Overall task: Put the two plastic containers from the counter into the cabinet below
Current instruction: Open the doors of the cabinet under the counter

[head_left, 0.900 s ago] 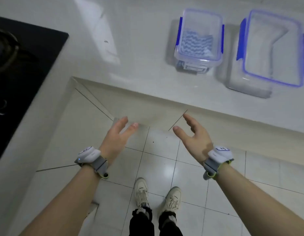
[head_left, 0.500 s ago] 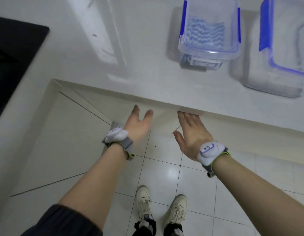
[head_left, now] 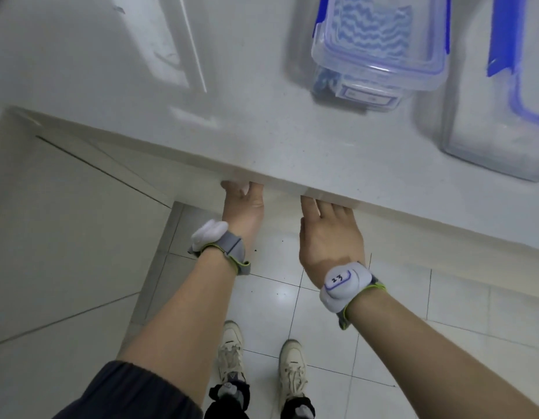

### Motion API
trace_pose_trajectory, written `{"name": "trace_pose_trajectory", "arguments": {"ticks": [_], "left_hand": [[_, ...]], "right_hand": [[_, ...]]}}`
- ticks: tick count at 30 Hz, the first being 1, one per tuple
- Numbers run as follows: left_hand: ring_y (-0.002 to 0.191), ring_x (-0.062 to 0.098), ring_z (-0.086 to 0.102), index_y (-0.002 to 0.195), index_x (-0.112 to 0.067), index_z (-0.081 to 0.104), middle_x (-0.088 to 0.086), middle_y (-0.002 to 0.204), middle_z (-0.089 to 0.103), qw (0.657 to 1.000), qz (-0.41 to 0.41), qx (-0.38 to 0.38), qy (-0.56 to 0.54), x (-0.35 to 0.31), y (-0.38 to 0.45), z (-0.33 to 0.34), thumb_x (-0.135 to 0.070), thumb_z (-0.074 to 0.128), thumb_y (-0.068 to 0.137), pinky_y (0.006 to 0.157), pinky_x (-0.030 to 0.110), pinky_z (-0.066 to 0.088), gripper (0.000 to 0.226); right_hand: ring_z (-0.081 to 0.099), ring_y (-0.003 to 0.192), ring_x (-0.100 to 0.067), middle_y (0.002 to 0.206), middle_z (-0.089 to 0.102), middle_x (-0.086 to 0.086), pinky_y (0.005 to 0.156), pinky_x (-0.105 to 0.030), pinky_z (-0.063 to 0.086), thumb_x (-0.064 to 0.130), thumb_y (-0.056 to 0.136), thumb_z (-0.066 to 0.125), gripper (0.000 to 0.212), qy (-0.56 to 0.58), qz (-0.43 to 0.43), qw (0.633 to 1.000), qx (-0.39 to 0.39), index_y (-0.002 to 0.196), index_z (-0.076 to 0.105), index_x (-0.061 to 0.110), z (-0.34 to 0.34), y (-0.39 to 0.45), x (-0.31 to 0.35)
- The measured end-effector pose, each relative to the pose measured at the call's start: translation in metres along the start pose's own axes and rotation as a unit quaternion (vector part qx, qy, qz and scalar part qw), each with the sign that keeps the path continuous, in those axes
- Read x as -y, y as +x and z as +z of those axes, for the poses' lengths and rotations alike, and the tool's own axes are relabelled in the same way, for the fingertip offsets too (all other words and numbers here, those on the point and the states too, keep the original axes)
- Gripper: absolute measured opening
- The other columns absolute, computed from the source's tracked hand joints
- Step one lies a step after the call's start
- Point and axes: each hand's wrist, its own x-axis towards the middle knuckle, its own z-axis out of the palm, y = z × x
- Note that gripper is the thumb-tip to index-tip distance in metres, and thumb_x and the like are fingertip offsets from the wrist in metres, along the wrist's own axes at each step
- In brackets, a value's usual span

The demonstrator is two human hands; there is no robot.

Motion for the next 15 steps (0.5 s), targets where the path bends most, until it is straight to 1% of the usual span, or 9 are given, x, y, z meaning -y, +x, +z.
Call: {"name": "trace_pose_trajectory", "arguments": {"ticks": [1,3,5,7,8,10,11,13,15], "left_hand": [[0.133,0.034,0.044,0.146,-0.002,0.023,0.019,0.148,0.043,1.000,0.000,-0.006,-0.005,0.003,-0.005,-0.001,-0.055,0.049,0.083,0.107,0.042,0.035,0.086],[0.135,0.031,0.044,0.149,-0.011,0.025,0.010,0.148,0.048,1.000,-0.002,-0.021,0.008,0.011,-0.017,-0.009,-0.079,0.042,0.068,0.113,0.042,0.034,0.107],[0.137,0.029,0.043,0.151,-0.012,0.024,0.008,0.149,0.047,0.999,-0.003,-0.034,0.000,0.025,-0.030,-0.021,-0.081,0.042,0.070,0.114,0.043,0.032,0.108],[0.137,0.028,0.043,0.149,-0.011,0.029,0.009,0.149,0.047,0.999,0.002,-0.039,-0.034,0.044,-0.043,-0.036,-0.079,0.047,0.072,0.115,0.042,0.033,0.105],[0.136,0.026,0.045,0.147,-0.012,0.035,0.007,0.147,0.050,0.998,0.006,-0.035,-0.057,0.050,-0.052,-0.043,-0.080,0.049,0.070,0.114,0.040,0.034,0.103],[0.130,0.022,0.054,0.139,-0.017,0.049,0.003,0.139,0.060,0.993,0.004,-0.044,-0.111,0.074,-0.071,-0.065,-0.083,0.056,0.063,0.112,0.040,0.040,0.100],[0.124,0.020,0.059,0.131,-0.019,0.057,0.000,0.131,0.065,0.990,-0.004,-0.048,-0.134,0.087,-0.079,-0.077,-0.080,0.061,0.062,0.109,0.041,0.044,0.093],[0.109,0.016,0.067,0.108,-0.024,0.069,-0.008,0.108,0.074,0.988,-0.009,-0.030,-0.150,0.098,-0.091,-0.089,-0.064,0.067,0.067,0.103,0.042,0.049,0.057],[0.099,0.012,0.070,0.092,-0.036,0.073,-0.018,0.091,0.075,0.989,-0.010,-0.035,-0.145,0.115,-0.112,-0.115,-0.053,0.069,0.069,0.100,0.040,0.052,0.028]], "right_hand": [[0.056,0.121,-0.042,0.131,0.063,-0.020,0.106,-0.047,0.042,0.007,0.079,0.061,0.059,0.015,0.001,1.000,-0.012,0.137,0.054,0.001,0.003,-0.007,0.003],[0.054,0.122,-0.042,0.135,0.059,-0.021,0.108,-0.048,0.040,0.009,0.084,0.058,0.059,0.036,-0.028,0.999,-0.022,0.141,0.050,-0.001,0.001,-0.019,0.008],[0.062,0.109,-0.040,0.128,0.065,-0.018,0.094,-0.045,0.049,0.012,0.086,0.060,0.052,0.063,-0.045,0.996,-0.033,0.137,0.056,0.003,-0.005,-0.037,0.016],[0.069,0.092,-0.035,0.118,0.072,-0.008,0.076,-0.038,0.054,0.018,0.088,0.065,0.041,0.100,-0.030,0.995,0.000,0.129,0.066,0.015,-0.019,-0.052,0.028],[0.071,0.087,-0.032,0.112,0.075,-0.003,0.072,-0.036,0.055,0.022,0.088,0.067,0.036,0.120,-0.010,0.992,0.036,0.124,0.069,0.022,-0.025,-0.059,0.032],[0.072,0.084,-0.024,0.099,0.078,0.007,0.076,-0.034,0.057,0.032,0.087,0.069,0.028,0.177,0.030,0.974,0.136,0.115,0.073,0.035,-0.032,-0.073,0.048],[0.073,0.083,-0.017,0.092,0.078,0.012,0.079,-0.033,0.058,0.035,0.084,0.072,0.026,0.218,0.054,0.959,0.174,0.110,0.075,0.037,-0.033,-0.077,0.056],[0.073,0.076,-0.001,0.085,0.078,0.015,0.072,-0.022,0.058,0.028,0.081,0.079,0.024,0.342,0.116,0.904,0.229,0.104,0.078,0.030,-0.032,-0.080,0.062],[0.073,0.071,0.000,0.085,0.080,0.008,0.062,-0.015,0.054,0.018,0.080,0.081,0.024,0.421,0.120,0.845,0.307,0.105,0.080,0.019,-0.026,-0.095,0.082]]}}
